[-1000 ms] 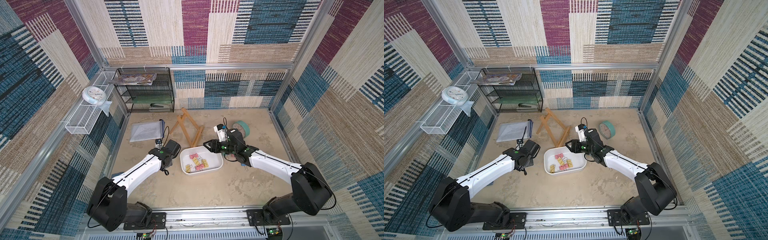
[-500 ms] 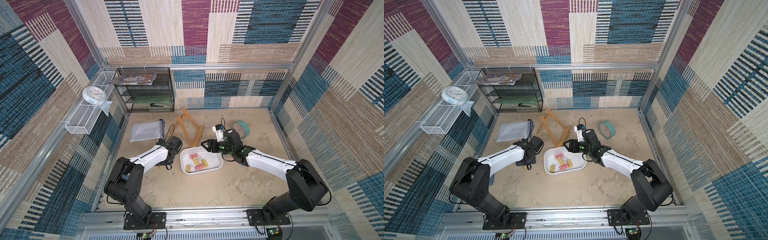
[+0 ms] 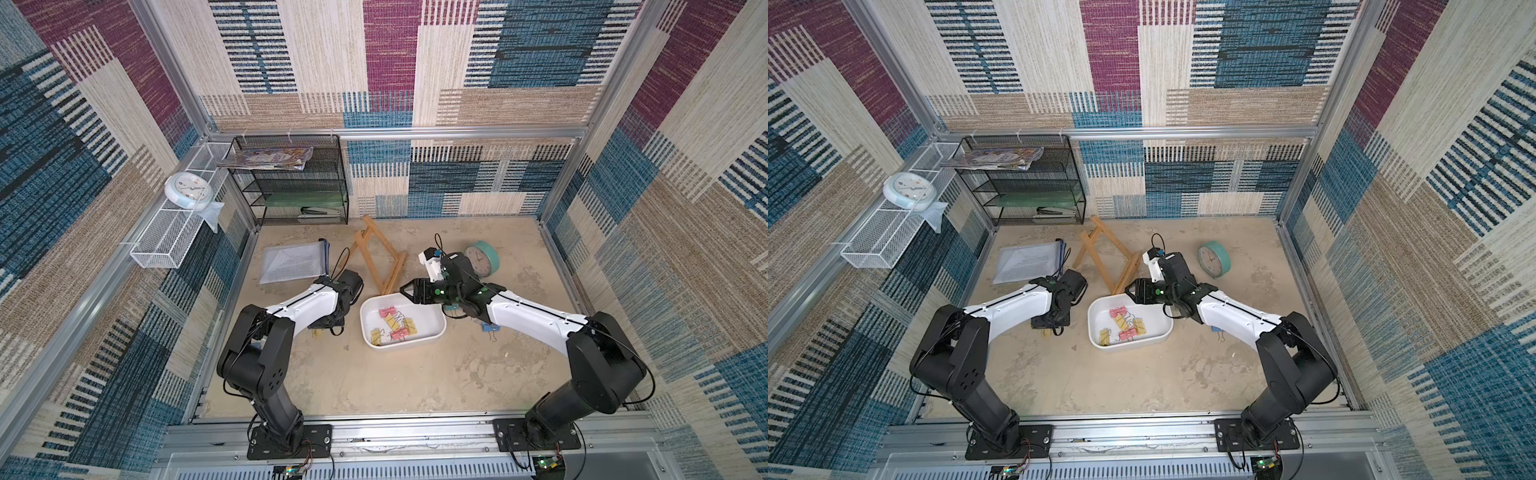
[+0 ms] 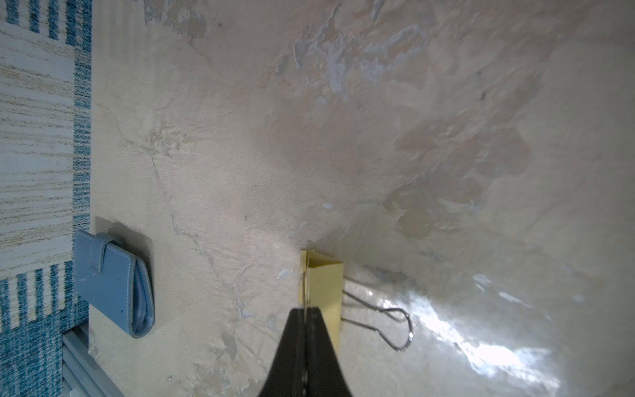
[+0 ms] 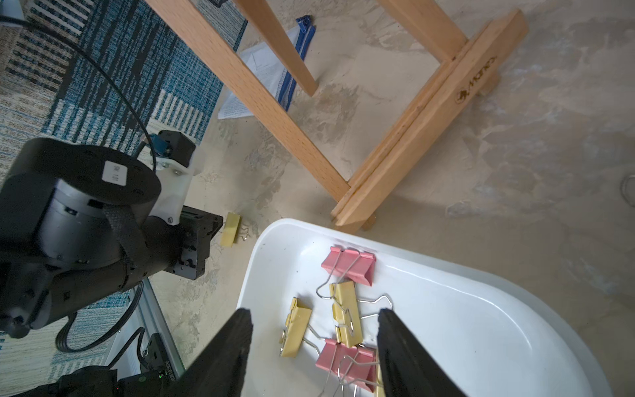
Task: Take out the binder clips from the storage box
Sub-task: Place the binder clip at the center of the board, then pick up the binder clip from the storage box.
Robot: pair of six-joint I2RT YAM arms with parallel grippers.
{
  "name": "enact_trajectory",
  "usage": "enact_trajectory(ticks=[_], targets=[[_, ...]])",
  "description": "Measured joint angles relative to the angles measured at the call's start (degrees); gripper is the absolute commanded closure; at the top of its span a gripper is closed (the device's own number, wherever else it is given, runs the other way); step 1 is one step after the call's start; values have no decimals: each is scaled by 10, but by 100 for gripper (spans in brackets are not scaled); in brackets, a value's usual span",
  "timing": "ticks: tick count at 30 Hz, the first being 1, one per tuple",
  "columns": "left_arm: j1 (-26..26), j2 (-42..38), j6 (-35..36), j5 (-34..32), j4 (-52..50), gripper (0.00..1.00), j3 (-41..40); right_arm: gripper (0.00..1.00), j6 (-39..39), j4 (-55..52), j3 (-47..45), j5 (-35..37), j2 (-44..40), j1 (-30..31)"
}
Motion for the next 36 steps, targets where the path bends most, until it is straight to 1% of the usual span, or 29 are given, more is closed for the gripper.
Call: enact_trajectory(ticks=[4,9,12,14,15,17,19,22,25,27,31,36], targets=[[0,6,0,14,0,81,1,37,-1,-4,-12,7,-3,0],[1,4,-1,42,1,75,-5,37,-3,-8,-12,10,-3,0],[2,-5,-2,58,0,70,-8,36,-6,-17,-2,11,-3,0],[3,-12,-3,68,0,64,-8,36,-10,-20,4,15,-3,0],[3,-15,-3,71,0,63,-8,37,-11,-21,6,15,-4,0],[3,-25,-5,81,0,58,-8,37,-14,-24,8,17,-7,0],[3,-34,-5,87,0,57,-8,36,-17,-27,8,18,-12,0],[3,-44,-5,98,0,50,-8,36,-21,-31,8,26,-18,0],[3,-54,-10,106,1,47,-9,36,-23,-36,8,30,-25,0],[3,-62,-9,113,0,40,-9,36,-25,-36,7,34,-30,0],[3,-80,-12,121,0,39,-15,36,-31,-38,3,43,-38,0],[3,-107,-13,136,0,33,-23,35,-35,-33,-12,47,-60,0]])
